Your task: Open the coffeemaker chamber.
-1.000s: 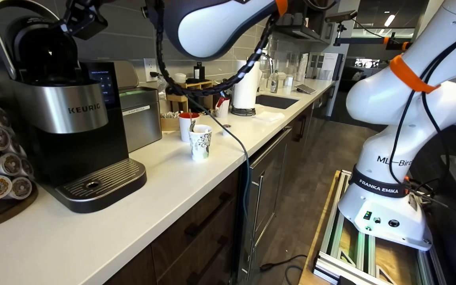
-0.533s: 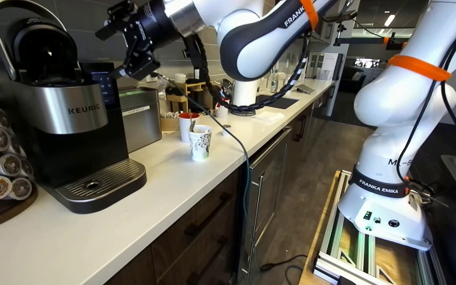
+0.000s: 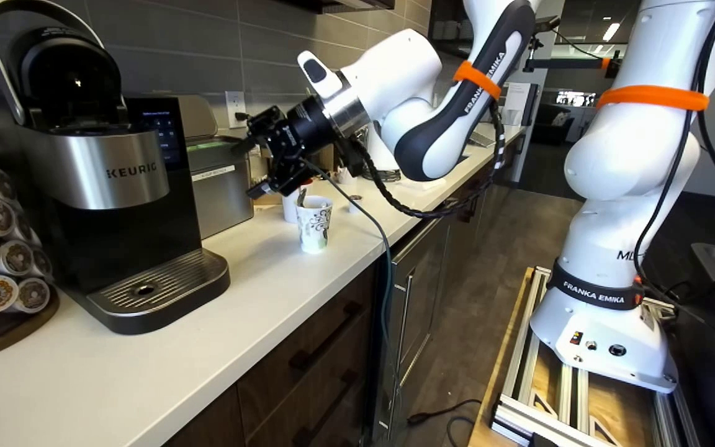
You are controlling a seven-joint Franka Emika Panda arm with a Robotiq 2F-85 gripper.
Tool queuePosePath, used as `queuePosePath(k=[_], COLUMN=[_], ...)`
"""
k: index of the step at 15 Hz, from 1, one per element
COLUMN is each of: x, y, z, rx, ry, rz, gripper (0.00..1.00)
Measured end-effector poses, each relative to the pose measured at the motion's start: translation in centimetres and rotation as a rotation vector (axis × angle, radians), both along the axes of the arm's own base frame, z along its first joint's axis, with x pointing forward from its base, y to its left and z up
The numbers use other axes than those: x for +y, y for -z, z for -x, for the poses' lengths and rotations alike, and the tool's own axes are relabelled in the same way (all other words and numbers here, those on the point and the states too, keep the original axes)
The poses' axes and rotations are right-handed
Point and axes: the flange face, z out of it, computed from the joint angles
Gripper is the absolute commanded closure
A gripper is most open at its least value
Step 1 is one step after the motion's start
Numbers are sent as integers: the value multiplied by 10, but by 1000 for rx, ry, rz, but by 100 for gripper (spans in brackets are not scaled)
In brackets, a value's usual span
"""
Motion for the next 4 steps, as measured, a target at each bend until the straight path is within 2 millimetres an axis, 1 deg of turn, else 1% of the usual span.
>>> queuePosePath(k=[2,4], x=[-34,-63], y=[16,22], z=[7,17], rx=[63,90], ry=[62,109], rz=[31,91], gripper=[0,0])
